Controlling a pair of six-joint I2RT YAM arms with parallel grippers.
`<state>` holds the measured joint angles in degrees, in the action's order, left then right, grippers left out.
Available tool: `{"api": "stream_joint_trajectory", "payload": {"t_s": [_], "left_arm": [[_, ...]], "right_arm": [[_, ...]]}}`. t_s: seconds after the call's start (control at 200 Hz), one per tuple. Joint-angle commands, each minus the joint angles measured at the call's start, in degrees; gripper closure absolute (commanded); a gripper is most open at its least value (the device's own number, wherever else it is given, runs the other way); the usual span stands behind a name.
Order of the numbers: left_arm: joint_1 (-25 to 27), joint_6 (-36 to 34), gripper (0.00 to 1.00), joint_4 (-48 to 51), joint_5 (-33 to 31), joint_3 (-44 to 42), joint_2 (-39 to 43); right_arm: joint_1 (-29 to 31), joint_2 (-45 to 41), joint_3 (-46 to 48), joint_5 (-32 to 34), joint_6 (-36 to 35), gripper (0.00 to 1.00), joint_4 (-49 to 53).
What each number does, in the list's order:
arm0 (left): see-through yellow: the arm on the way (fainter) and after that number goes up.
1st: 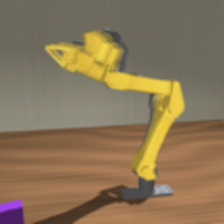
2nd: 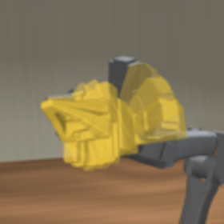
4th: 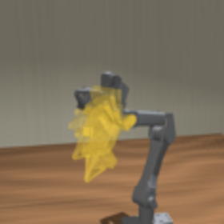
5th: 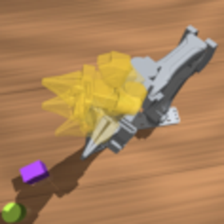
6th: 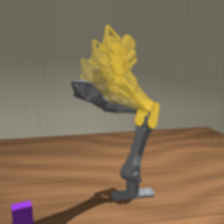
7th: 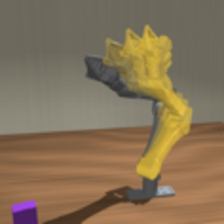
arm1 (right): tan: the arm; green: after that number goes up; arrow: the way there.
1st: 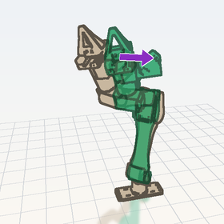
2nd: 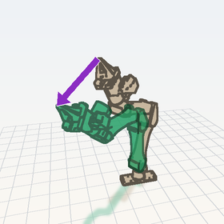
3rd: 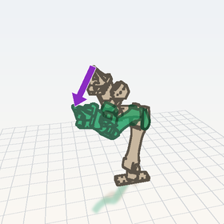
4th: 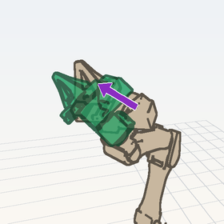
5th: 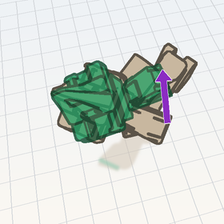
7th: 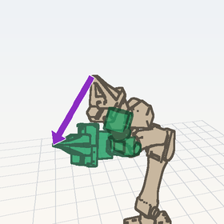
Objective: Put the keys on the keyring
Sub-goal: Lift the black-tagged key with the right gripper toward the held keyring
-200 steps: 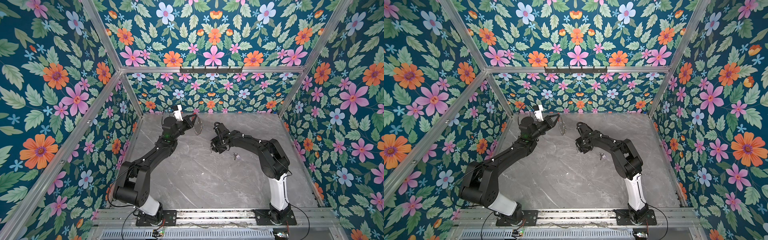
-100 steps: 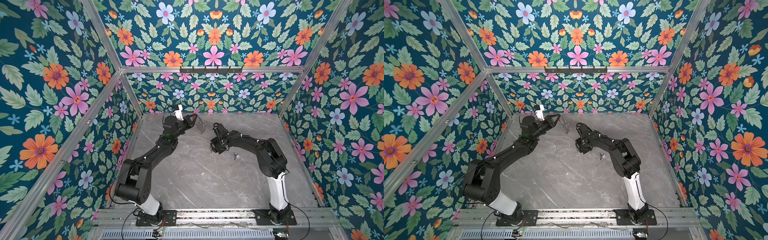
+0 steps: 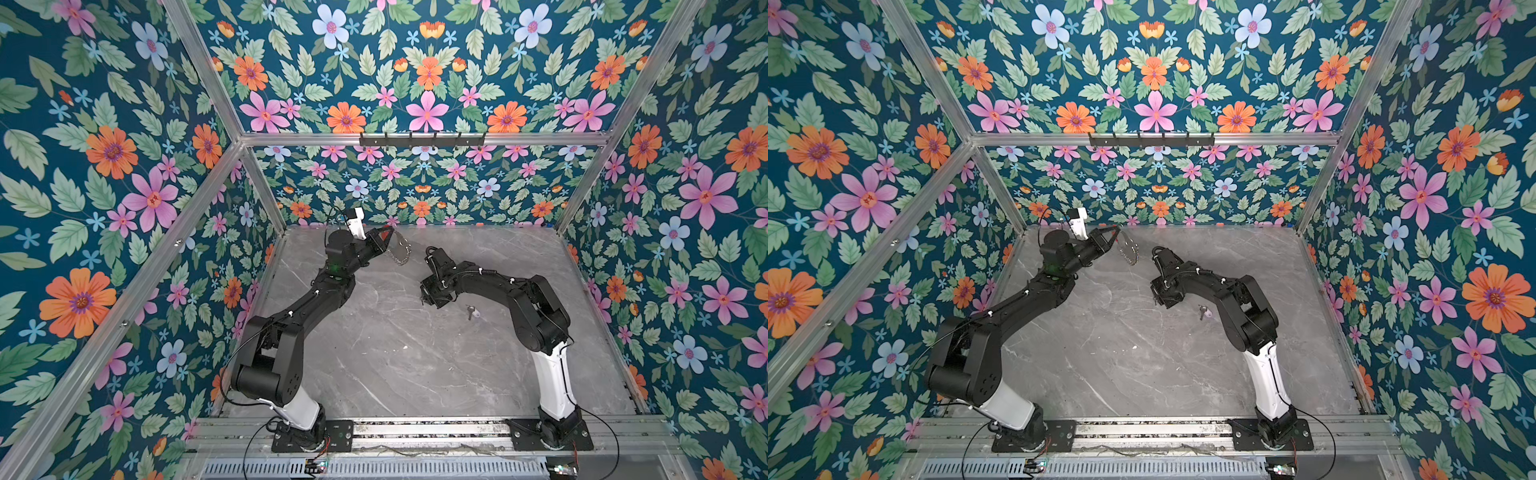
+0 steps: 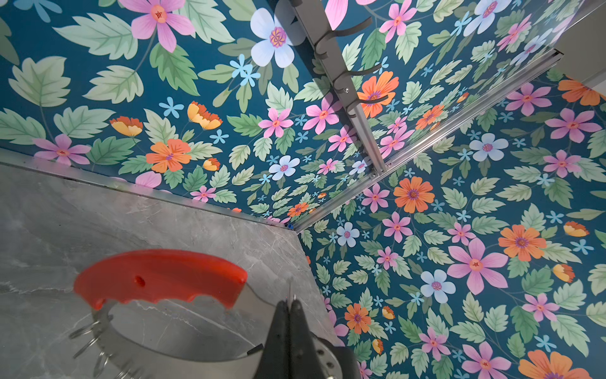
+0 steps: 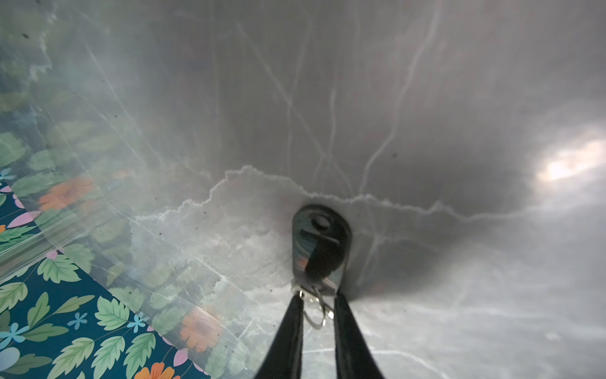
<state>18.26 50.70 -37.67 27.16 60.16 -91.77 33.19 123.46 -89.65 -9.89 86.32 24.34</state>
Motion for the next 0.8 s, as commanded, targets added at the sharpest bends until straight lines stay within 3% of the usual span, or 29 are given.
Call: {"api": "stream_joint_trajectory", "payload": {"t_s": [0.0,0.13,0.365,0.485,0.631,0.711,0.796], "left_arm": [[-0.1,-0.4,1.00,-2.3,0.8,0.4,0.1],[-0.2,-0.3,1.00,-2.3,1.0,0.3,0.3],[-0.3,-0.7,1.00,-2.2,0.9,-0.1,0.8],[-0.3,-1.1,1.00,-4.6,1.0,-1.0,0.6],[-0.3,-1.8,1.00,-14.1,0.0,-4.4,0.4],[-0.4,-1.5,1.00,-17.1,-0.4,-5.0,-0.4],[-0.7,0.8,1.00,-14.5,3.4,-1.6,-2.8]], "right_arm": [[0.0,0.5,-0.6,0.7,1.4,0.81,1.5],[0.0,0.8,-1.0,1.3,0.9,0.82,1.9],[0.0,0.0,-1.1,2.2,-0.3,0.98,2.8],[0.0,-2.5,-1.1,4.3,-3.2,1.00,3.5],[-1.3,-6.1,-2.0,5.6,-13.3,1.00,4.7],[-2.9,-8.2,-2.0,3.9,-22.8,1.00,3.3],[-5.2,-10.2,-2.8,1.5,-36.9,1.00,3.2]]}}
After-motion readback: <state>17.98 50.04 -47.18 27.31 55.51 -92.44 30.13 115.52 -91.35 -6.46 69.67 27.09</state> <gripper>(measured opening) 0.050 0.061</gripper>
